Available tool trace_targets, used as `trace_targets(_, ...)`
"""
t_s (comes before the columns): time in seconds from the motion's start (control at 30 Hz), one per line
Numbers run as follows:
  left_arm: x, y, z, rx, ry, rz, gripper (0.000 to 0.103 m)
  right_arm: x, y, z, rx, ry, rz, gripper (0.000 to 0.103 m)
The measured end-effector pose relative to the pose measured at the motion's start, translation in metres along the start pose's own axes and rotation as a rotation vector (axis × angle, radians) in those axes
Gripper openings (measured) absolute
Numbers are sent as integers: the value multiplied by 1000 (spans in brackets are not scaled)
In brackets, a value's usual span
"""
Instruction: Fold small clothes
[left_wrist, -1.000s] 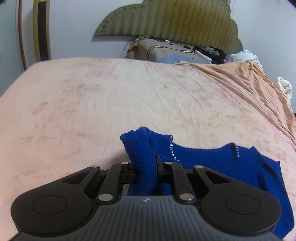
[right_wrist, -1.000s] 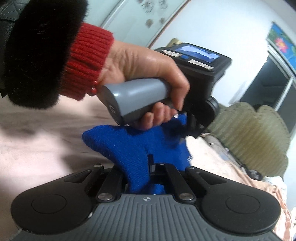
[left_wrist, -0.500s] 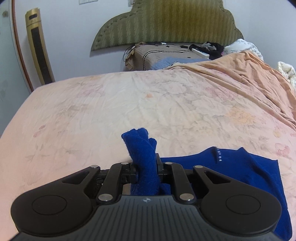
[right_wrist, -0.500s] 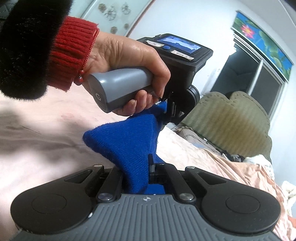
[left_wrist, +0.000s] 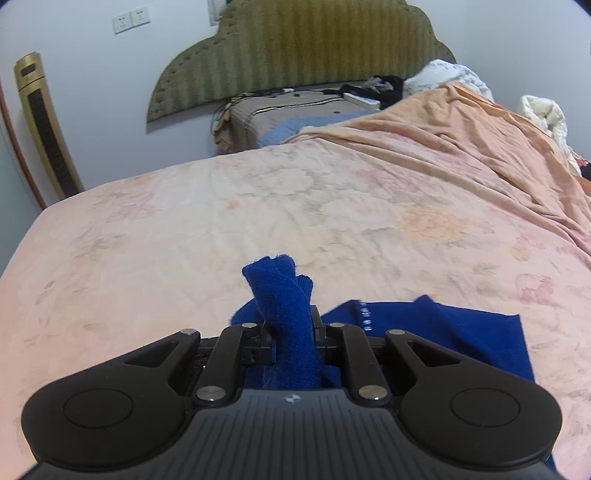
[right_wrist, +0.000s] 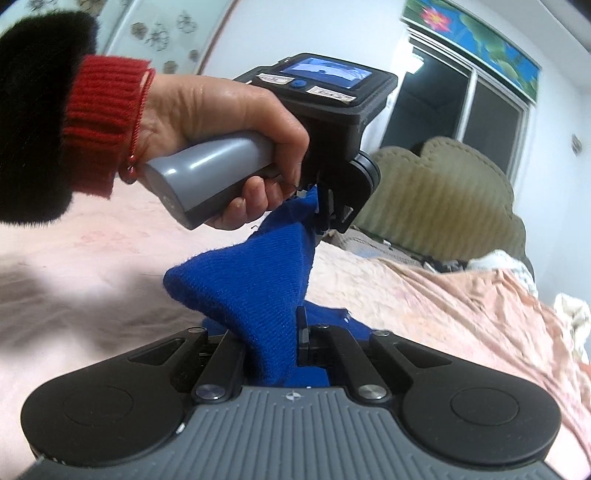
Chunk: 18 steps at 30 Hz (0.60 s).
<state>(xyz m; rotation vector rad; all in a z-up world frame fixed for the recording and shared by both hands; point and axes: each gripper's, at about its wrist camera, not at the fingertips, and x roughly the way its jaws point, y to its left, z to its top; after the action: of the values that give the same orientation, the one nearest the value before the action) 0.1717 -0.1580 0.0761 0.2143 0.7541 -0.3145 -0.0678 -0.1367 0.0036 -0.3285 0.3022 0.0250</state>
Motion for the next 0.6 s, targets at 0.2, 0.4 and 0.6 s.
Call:
trace_targets(0.2, 12, -40, 3, 51, -4, -23, 14, -4, -23, -14, 85, 25, -17, 4)
trace_targets(0.4, 31, -81, 7, 121, -12, -30, 10, -5, -54, -32, 220, 60, -28, 4)
trace_targets(0.6, 55, -114, 4, 165, 2, -43, 9, -4, -82, -53, 387, 92, -11, 4)
